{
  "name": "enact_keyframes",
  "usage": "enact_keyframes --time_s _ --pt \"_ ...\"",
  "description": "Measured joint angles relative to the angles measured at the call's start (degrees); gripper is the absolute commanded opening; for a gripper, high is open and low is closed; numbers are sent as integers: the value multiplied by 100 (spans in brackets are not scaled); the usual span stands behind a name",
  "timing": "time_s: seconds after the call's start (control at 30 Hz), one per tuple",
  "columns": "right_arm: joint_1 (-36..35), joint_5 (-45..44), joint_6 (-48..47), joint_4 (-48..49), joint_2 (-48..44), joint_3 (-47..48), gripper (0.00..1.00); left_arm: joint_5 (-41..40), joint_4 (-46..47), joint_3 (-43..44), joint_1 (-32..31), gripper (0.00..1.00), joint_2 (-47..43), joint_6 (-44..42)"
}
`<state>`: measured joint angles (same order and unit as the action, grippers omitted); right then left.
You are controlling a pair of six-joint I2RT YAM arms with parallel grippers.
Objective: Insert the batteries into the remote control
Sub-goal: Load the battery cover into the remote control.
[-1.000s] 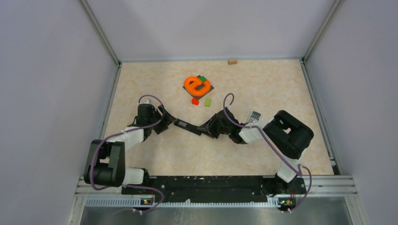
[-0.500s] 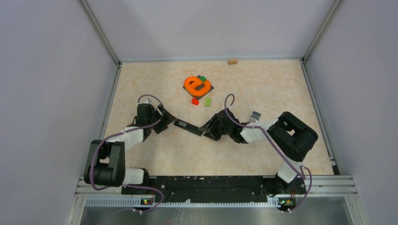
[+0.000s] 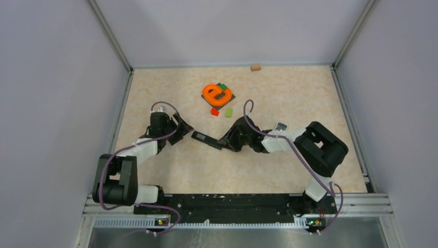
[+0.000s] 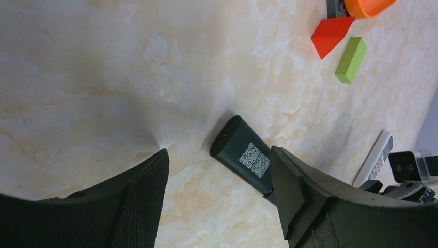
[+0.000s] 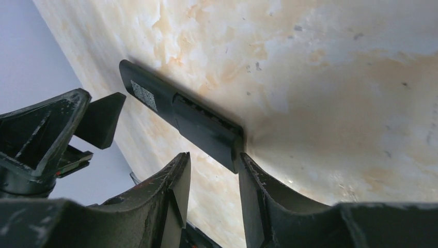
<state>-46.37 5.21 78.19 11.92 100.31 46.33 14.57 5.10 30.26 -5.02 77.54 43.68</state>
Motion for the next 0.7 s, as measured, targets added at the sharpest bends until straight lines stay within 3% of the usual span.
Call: enact_keyframes --time_s 0.27,0.4,0.6,0.7 --pt "7 -24 -201 -577 315 448 29 -52 -35 197 0 73 33 -367" --pt "39 -28 -214 -710 337 529 30 -46 -37 199 0 73 282 -487" --pt "48 -20 -234 -903 409 734 39 170 142 302 7 73 527 -514" --pt "50 -39 -289 -1086 374 839 34 264 240 330 7 73 610 -520"
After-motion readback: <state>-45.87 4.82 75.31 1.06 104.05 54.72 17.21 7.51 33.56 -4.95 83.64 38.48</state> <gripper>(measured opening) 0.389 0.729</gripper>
